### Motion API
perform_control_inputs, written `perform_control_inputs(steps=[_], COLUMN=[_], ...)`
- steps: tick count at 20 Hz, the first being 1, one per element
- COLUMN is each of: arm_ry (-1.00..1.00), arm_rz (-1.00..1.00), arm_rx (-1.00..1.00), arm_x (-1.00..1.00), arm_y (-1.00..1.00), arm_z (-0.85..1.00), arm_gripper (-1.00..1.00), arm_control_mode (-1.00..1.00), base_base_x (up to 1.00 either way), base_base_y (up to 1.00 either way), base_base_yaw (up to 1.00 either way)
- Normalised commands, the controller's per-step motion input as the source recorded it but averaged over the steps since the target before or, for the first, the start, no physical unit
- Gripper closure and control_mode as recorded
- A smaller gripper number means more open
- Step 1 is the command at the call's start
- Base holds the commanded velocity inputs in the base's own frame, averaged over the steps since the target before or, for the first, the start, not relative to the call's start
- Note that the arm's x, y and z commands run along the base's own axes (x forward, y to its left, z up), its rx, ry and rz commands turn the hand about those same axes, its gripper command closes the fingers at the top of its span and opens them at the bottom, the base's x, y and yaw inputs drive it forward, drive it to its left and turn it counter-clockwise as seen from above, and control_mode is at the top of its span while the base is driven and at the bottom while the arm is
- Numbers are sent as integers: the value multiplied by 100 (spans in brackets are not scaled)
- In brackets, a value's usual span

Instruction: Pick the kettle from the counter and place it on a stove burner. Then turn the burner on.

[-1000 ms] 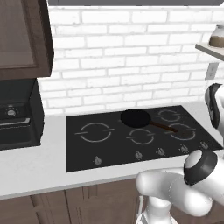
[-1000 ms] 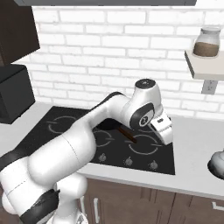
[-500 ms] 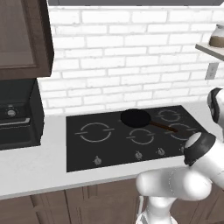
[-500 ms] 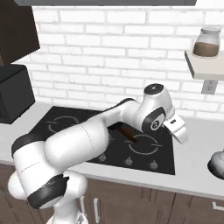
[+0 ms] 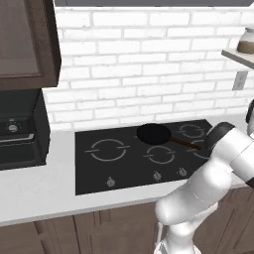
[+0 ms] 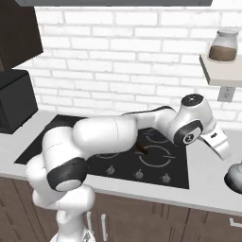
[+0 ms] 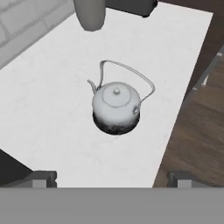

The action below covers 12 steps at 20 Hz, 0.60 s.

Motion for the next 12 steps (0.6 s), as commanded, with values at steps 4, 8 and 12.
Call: perform_control_inputs(steps=[4,8,12], arm_ry=[0,0,-1], arm_rz=[0,2,16], arm_rx=[0,0,-1], arm_x=[-1,0,0], arm_y=[-59,-21,0], arm_z=[-29,-49,-13], arm_gripper=[-100,-100,-100], arm_control_mode=[-100,-100,-100], base_base_x=[0,0,0], base_base_y=[0,0,0], base_base_yaw=[0,0,0])
